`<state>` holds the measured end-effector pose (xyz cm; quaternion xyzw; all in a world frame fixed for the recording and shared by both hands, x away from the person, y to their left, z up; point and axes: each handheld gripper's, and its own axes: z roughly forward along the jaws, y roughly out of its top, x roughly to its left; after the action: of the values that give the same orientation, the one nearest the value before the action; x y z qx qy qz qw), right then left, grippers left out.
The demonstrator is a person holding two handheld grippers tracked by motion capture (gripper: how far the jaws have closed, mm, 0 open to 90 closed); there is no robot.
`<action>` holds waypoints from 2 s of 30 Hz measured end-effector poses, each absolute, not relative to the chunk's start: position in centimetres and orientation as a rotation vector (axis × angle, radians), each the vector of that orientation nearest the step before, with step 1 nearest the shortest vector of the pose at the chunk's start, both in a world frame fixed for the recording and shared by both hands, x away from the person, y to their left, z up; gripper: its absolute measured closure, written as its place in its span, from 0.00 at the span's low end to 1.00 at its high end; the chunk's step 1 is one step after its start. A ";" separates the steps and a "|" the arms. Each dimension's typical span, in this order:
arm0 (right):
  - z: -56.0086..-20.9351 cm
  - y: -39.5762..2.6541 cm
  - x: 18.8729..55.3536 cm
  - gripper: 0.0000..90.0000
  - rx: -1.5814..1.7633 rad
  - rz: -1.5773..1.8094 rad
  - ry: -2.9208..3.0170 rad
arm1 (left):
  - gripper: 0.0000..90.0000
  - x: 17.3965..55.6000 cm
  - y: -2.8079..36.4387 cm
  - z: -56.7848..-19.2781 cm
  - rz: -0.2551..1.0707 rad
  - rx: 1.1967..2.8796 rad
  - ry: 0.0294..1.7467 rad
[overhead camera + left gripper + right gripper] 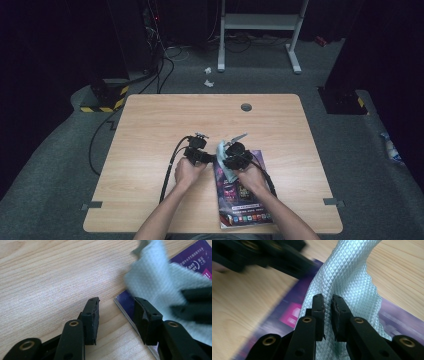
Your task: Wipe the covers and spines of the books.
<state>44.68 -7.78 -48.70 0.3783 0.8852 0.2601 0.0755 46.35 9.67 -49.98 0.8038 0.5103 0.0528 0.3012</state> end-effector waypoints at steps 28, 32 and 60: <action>-48.7 -9.3 45.6 0.90 1.182 0.738 2.606 | 0.62 46.3 9.6 -50.0 0.162 2.141 1.338; -48.7 -6.2 44.7 0.90 1.085 0.748 2.654 | 0.63 46.3 9.6 -50.1 0.168 2.135 1.343; -48.0 -23.5 44.9 0.78 1.457 0.747 2.353 | 0.50 44.2 9.3 -48.9 0.162 2.135 1.280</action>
<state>44.89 -23.53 -47.96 0.5036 0.8130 0.2580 0.1370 44.24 9.31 -48.94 0.8114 0.4864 0.0616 0.3182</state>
